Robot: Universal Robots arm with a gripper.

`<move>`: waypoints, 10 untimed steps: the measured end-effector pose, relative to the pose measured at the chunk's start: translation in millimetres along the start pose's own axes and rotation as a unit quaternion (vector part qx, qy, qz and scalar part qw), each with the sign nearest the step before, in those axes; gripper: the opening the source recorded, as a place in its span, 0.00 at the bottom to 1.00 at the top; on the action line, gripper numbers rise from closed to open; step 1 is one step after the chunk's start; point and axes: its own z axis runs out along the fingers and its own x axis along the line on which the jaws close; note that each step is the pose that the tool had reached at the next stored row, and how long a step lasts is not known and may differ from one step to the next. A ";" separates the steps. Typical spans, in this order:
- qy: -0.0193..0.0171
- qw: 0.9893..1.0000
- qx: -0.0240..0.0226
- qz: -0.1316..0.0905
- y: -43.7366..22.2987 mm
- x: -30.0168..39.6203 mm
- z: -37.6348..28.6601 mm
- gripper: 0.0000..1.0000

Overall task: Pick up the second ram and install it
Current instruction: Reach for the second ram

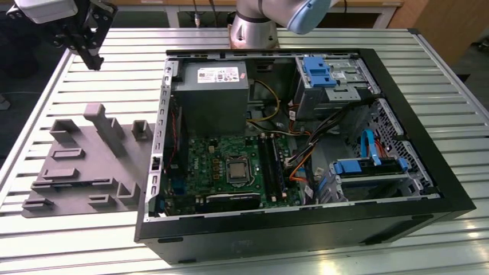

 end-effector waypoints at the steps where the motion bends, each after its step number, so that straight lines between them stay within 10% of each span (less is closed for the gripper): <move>1: 0.000 1.000 0.000 0.000 -0.3 0.1 0.0 0.11; 10: 0.000 1.000 0.000 0.000 -3.3 0.8 0.2 0.11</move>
